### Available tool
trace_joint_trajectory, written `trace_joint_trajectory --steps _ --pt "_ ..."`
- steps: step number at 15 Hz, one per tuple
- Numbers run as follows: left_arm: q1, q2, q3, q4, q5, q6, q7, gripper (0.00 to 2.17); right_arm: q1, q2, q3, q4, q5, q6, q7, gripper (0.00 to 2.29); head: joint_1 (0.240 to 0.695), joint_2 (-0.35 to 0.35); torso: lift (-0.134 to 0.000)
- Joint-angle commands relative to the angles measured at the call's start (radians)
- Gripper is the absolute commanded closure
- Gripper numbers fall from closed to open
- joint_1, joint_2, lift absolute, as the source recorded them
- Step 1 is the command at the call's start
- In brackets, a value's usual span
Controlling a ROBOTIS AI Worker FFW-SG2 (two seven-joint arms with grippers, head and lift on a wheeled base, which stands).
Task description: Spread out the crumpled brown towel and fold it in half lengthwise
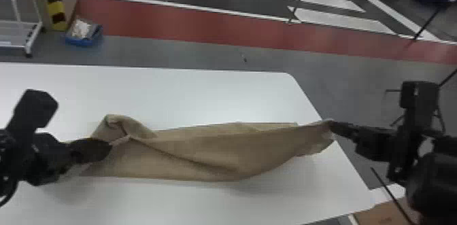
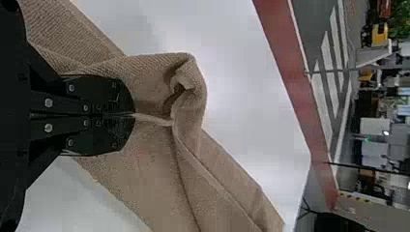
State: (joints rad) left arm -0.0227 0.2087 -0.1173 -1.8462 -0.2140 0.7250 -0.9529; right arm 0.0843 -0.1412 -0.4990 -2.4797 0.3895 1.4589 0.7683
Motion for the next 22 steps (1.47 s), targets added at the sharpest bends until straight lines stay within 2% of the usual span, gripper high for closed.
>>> trace_joint_trajectory --steps 1,2,3,5,6,7,8,9,10,11,12,14,18,21,22 --pt "-0.032 0.031 0.180 0.021 0.214 -0.072 -0.195 1.23 -0.032 -0.038 -0.018 0.028 -0.006 0.013 0.000 1.21 0.695 -0.350 -0.124" --pt "-0.049 0.052 0.237 0.068 0.277 -0.134 -0.291 1.23 -0.034 -0.051 -0.018 0.033 -0.006 0.013 0.000 1.21 0.695 -0.350 -0.124" --pt "-0.059 0.080 0.271 0.117 0.311 -0.238 -0.377 1.23 -0.028 -0.051 -0.018 0.032 -0.006 0.013 0.000 1.21 0.695 -0.350 -0.124" --pt "-0.045 0.136 0.288 0.170 0.309 -0.416 -0.454 1.20 0.002 -0.048 -0.018 0.030 -0.008 -0.005 0.005 1.21 0.695 -0.350 -0.124" --pt "-0.032 0.147 0.300 0.193 0.297 -0.447 -0.440 0.72 0.025 -0.043 -0.019 0.025 -0.008 -0.018 0.006 1.21 0.695 -0.350 -0.124" --pt "-0.031 0.147 0.308 0.219 0.271 -0.453 -0.403 0.13 0.043 -0.035 -0.019 0.021 -0.008 -0.045 0.006 1.21 0.695 -0.338 -0.124" --pt "-0.028 0.147 0.301 0.231 0.234 -0.447 -0.316 0.00 0.055 -0.026 -0.018 0.016 -0.008 -0.057 0.008 1.21 0.695 -0.322 -0.124" --pt "-0.026 0.144 0.281 0.231 0.186 -0.388 -0.205 0.00 0.063 -0.020 -0.018 0.015 -0.008 -0.067 0.008 1.21 0.695 -0.307 -0.124" --pt "-0.026 0.140 0.262 0.223 0.136 -0.321 -0.133 0.00 0.066 -0.014 -0.019 0.015 -0.008 -0.079 0.008 1.21 0.695 -0.286 -0.124" --pt "-0.026 0.138 0.252 0.220 0.116 -0.324 -0.115 0.01 0.071 -0.014 -0.024 0.015 -0.006 -0.079 0.008 1.21 0.695 -0.268 -0.124" --pt "-0.023 0.138 0.252 0.208 0.127 -0.324 -0.127 0.01 0.074 -0.012 -0.029 0.016 -0.006 -0.082 0.008 1.21 0.695 -0.239 -0.124" --pt "-0.017 0.138 0.225 0.171 0.120 -0.321 -0.139 0.09 0.074 -0.012 -0.033 0.016 -0.005 -0.082 0.008 1.21 0.695 -0.242 -0.124" --pt "-0.077 0.138 0.108 0.174 0.008 -0.262 -0.205 0.30 0.077 -0.006 -0.030 0.019 -0.003 -0.082 0.008 1.21 0.695 -0.292 -0.124" --pt "-0.129 0.135 0.044 0.202 -0.031 -0.195 -0.221 0.41 0.078 0.000 -0.029 0.021 0.000 -0.085 0.008 1.21 0.695 -0.317 -0.124" --pt "-0.149 0.133 0.018 0.214 -0.054 -0.149 -0.221 0.51 0.078 0.003 -0.027 0.021 0.002 -0.088 0.008 1.21 0.695 -0.327 -0.124"
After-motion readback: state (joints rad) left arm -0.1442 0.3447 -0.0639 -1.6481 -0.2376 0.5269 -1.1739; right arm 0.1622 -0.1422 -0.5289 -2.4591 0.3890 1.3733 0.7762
